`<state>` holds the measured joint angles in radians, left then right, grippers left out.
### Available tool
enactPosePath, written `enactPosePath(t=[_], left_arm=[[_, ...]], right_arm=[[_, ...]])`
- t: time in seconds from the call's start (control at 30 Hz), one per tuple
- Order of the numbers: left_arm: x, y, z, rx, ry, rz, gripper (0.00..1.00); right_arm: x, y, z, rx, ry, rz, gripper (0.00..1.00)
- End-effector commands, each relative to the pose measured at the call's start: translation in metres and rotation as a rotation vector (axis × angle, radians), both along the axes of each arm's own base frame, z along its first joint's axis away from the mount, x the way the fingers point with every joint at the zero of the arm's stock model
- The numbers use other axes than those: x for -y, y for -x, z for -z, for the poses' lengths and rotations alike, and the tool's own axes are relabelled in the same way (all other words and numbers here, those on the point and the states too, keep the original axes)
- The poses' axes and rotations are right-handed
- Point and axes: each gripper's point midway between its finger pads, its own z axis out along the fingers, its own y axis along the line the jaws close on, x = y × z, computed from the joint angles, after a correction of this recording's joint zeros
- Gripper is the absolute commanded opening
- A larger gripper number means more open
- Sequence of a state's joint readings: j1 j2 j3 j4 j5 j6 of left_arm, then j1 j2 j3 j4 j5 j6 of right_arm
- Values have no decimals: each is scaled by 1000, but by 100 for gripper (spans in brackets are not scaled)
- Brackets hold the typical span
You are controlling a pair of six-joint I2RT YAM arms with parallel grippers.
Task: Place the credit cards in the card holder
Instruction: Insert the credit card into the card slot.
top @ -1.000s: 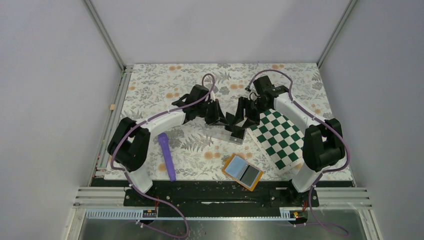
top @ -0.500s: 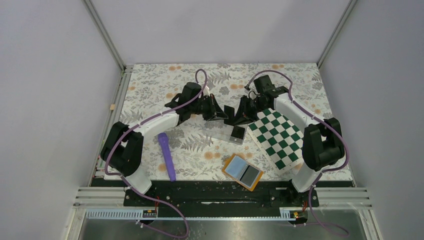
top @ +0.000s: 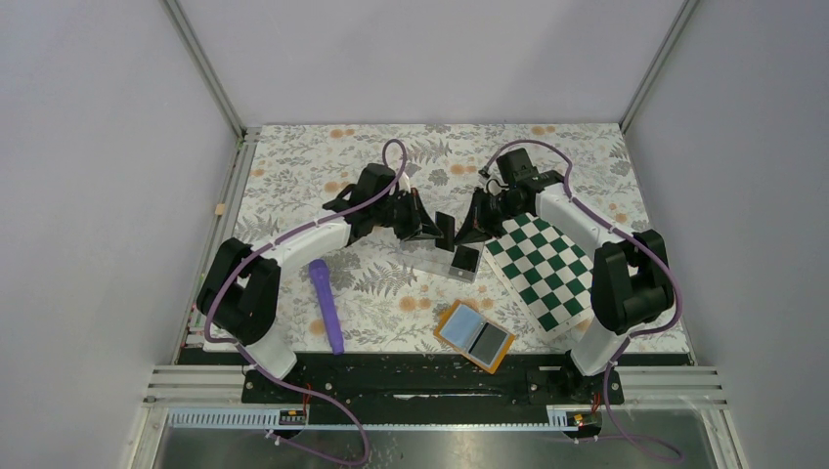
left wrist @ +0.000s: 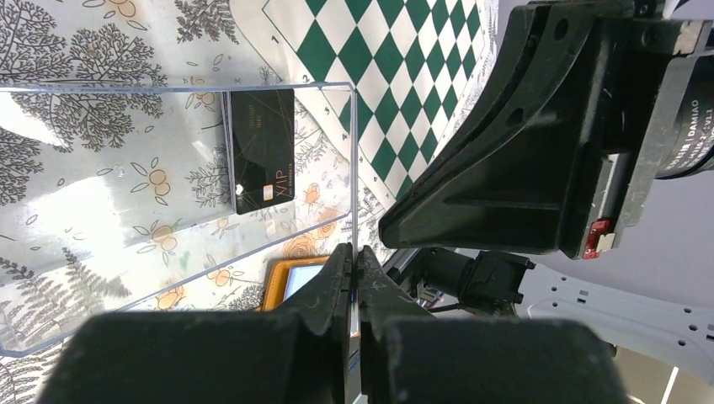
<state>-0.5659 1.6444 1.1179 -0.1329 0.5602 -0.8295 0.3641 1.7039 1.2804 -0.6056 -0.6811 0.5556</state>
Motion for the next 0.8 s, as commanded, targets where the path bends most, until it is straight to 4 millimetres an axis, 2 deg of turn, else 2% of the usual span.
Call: enactPosePath(t=[0.0,0.13,0.27,0.33,0.77], left_arm=[[3,-4,-22,74,30,2,0],[4,-3,-25,78,49,2,0],[3,-3,-29,84,61,-9,0],[2,-3,-30,86,61,-12,0],[3,-4,-28,80,70,-20,0]], right_arm=[[-7,-3,-19,43,-75,19,4],[-6,-8,-14,22,-126,98,7],[1,-5,-5,18,-90,128,27],[2,-3,-3,8,-87,131,33],[-10,10,2,-81,-195,121,37]])
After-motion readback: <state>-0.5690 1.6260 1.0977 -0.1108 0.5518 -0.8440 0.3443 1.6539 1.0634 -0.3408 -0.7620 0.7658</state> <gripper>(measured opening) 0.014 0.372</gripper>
